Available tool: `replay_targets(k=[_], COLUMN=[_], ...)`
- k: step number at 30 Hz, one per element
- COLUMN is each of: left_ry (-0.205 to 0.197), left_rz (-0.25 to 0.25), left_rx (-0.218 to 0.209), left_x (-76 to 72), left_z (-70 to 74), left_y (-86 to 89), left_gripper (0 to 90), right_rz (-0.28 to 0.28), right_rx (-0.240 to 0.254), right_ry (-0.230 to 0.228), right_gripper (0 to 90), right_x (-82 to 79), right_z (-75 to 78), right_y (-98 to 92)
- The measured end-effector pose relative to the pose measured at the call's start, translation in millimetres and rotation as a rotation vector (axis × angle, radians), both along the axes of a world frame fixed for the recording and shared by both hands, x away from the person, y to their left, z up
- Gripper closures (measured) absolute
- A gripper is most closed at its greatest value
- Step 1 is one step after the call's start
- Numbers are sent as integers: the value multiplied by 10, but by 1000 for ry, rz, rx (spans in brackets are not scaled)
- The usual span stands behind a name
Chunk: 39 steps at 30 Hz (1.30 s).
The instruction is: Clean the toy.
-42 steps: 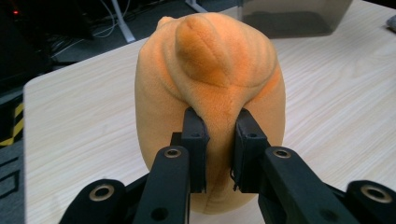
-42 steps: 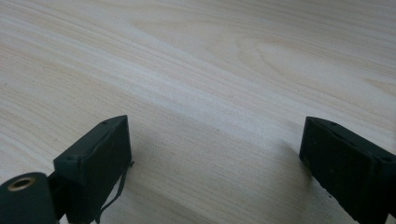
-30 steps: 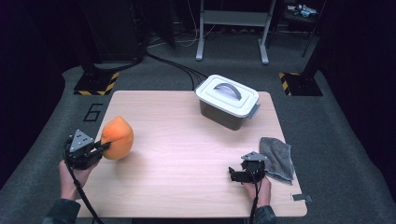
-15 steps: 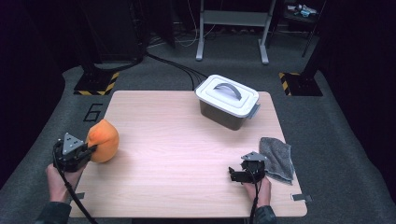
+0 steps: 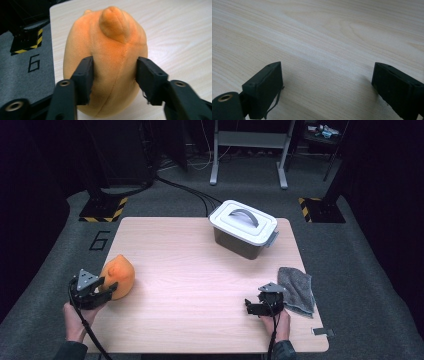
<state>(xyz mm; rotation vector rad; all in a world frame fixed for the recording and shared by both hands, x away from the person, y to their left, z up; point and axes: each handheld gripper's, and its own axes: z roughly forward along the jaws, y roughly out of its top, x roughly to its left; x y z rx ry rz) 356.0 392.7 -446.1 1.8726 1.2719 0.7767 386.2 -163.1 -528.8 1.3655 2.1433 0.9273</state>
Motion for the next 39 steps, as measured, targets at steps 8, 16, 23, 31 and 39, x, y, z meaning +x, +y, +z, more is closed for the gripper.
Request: replay_targets(k=[8,16,23,31,39], left_ry=[5,36,29,19,3], left_rz=[-42,-138,-202,-208,-170], left_rx=[-61,-114,-92,-125,-133], left_x=[13,-5,-65,-149,-374], left_z=[-8,-65,-197,-127,-154], left_y=[-44,-314,-692,-741,-722], left_gripper=[391,401,396,298,199], right_rz=[0,-1,0,2,2], right_rx=[0,0,0,-1,3], right_ry=[0,0,1,1,6], right_gripper=[91,91,92,91,85], right_x=[0,-1,0,1,6], right_z=[0,0,0,1,3], right_y=[1,1,0,-1,4])
